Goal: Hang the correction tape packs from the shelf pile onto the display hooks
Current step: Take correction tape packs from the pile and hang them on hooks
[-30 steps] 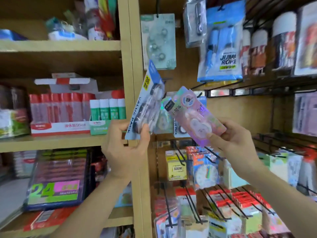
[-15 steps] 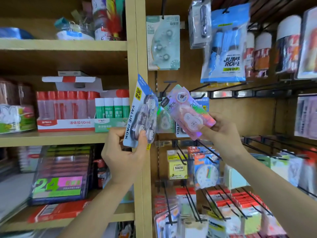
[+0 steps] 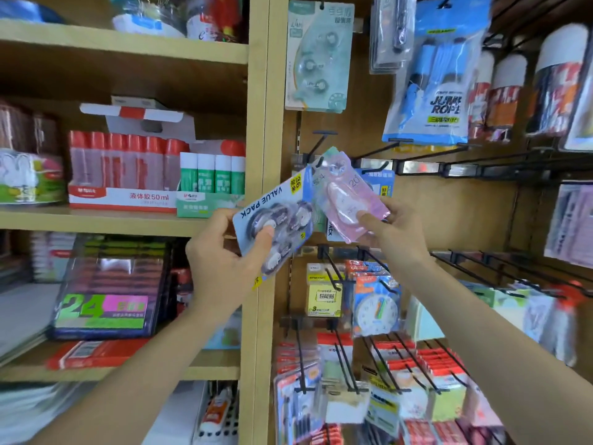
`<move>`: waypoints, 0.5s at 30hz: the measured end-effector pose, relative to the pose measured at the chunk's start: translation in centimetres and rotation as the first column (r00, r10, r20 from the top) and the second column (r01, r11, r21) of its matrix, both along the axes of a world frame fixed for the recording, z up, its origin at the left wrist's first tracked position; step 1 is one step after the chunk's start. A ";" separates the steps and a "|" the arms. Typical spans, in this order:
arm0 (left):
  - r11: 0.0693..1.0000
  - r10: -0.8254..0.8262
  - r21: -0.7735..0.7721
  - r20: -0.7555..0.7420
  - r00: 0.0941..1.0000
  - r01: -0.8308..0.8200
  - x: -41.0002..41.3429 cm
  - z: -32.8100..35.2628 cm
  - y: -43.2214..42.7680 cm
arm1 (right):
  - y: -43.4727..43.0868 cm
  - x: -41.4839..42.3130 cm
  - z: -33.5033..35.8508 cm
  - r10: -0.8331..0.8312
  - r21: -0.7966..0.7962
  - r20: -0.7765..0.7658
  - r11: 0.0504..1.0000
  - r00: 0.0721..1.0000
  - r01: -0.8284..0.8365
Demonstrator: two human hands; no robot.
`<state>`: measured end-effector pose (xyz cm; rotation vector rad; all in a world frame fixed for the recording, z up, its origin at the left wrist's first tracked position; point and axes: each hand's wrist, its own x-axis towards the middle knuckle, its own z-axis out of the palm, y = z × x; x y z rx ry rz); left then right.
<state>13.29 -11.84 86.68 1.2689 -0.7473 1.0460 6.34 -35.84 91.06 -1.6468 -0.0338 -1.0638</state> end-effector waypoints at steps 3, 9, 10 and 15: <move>0.996 0.065 0.054 0.065 0.996 -0.068 0.2 0.1 0.0 | -1.2 1.3 1.0 -0.096 -0.139 -0.052 0.986 0.994 0.088; 0.969 0.013 0.246 -0.030 0.999 -0.006 1.5 -1.3 1.1 | -4.2 4.1 3.4 -0.244 -0.329 -0.147 0.926 0.959 0.185; 0.963 -0.002 0.267 -0.039 0.999 0.013 1.8 -1.2 1.0 | -4.4 4.6 3.5 -0.274 -0.352 -0.169 0.914 0.947 0.202; 0.875 0.098 0.428 0.306 0.947 -0.228 4.2 -0.2 -0.3 | -4.4 6.0 2.9 -0.577 -0.841 0.151 0.351 0.803 0.411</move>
